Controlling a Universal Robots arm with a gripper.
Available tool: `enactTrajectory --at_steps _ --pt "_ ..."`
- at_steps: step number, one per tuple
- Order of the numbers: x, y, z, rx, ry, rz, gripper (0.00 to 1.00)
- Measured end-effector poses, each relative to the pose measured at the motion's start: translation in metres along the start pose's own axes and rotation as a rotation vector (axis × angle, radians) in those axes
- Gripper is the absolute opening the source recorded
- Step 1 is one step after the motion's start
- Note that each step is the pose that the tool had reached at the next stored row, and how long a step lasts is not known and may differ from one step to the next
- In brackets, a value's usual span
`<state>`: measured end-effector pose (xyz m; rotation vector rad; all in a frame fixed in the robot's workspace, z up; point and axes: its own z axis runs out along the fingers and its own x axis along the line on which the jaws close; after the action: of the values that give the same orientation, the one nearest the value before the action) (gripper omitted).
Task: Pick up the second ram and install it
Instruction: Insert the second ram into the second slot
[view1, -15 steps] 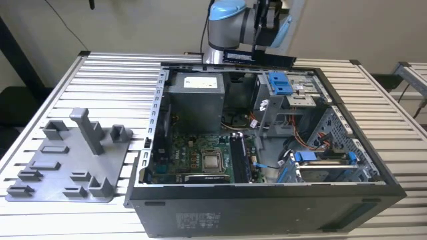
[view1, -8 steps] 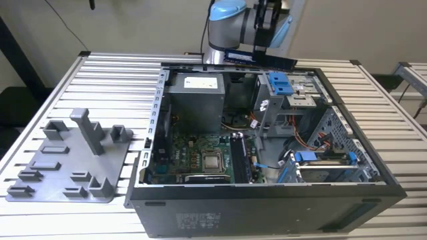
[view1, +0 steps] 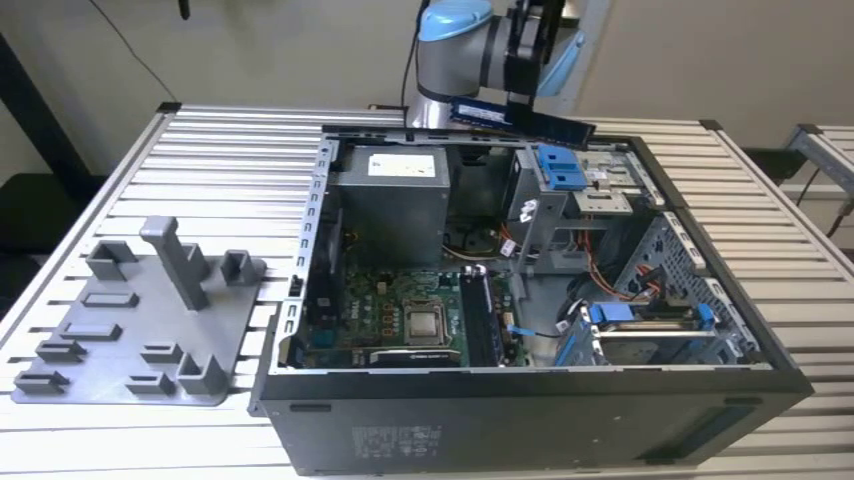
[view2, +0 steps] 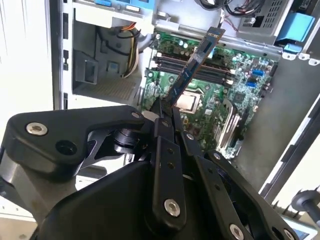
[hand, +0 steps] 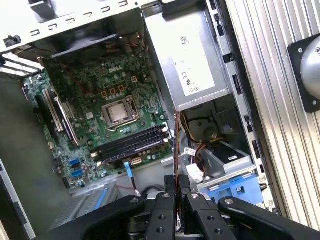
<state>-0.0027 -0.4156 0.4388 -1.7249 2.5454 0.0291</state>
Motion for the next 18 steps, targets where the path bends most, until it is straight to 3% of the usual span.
enactTrajectory --at_steps 18 --pt "0.0001 0.0 0.0021 0.016 0.0053 0.243 0.14"
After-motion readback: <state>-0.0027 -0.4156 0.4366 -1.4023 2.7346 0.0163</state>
